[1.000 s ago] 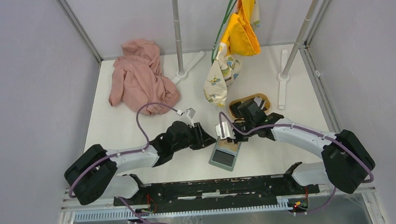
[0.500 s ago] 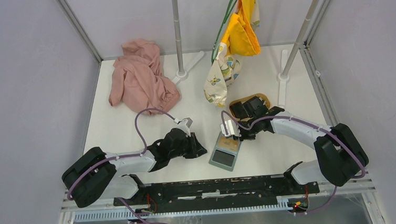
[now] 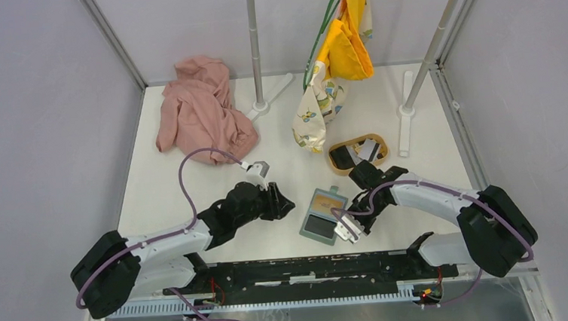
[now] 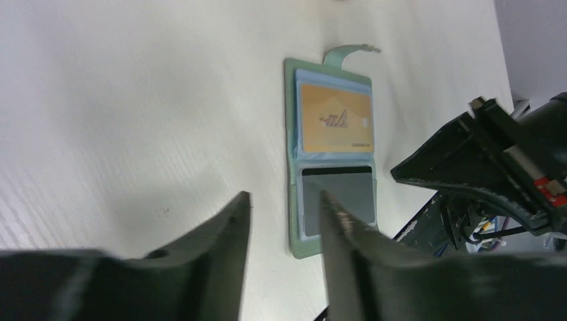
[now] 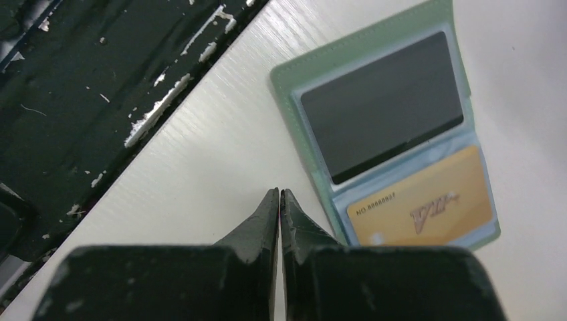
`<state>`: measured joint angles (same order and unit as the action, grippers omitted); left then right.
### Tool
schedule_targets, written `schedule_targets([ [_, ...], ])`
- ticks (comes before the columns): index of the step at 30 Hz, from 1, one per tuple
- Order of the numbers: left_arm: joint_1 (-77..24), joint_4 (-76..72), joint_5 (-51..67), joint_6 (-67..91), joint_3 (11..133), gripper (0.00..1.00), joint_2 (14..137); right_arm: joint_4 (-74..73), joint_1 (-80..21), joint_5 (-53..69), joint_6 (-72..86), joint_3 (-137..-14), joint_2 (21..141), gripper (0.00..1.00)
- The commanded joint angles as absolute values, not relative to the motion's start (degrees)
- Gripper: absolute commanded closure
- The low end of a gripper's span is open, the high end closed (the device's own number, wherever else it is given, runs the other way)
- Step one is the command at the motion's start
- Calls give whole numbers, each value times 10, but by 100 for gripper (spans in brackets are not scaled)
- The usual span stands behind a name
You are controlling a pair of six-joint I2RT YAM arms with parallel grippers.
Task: Put the credit cards into the card holder
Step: Insert the credit card into the card holder.
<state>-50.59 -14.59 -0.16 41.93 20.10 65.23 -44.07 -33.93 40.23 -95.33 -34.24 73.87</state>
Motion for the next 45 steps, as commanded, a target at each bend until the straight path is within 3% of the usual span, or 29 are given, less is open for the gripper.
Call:
schedule_targets([
  [1,-507,-158,-44,389,204,44,606,-419,-376,388,-973,-340,753,93],
  [3,-506,-162,-49,394,196,32,595,-398,-392,371,-956,-335,754,93],
  [5,-506,-162,-50,395,191,28,589,-376,-406,355,-936,-330,753,93],
  [16,-506,-160,-61,402,183,29,583,-278,-481,303,-839,-318,770,94],
  [22,-506,-181,-55,412,169,30,569,-91,-527,226,-623,-309,774,95],
  [26,-506,-203,-44,418,162,31,562,-104,-527,259,-531,-356,788,93],
  [30,-507,-223,-33,420,155,35,555,-182,-477,343,-521,-406,779,90],
  [38,-506,-304,5,433,157,51,612,-152,-345,427,-367,-403,769,74],
  [45,-506,-350,55,444,185,67,713,-110,-301,401,-202,-410,820,68],
])
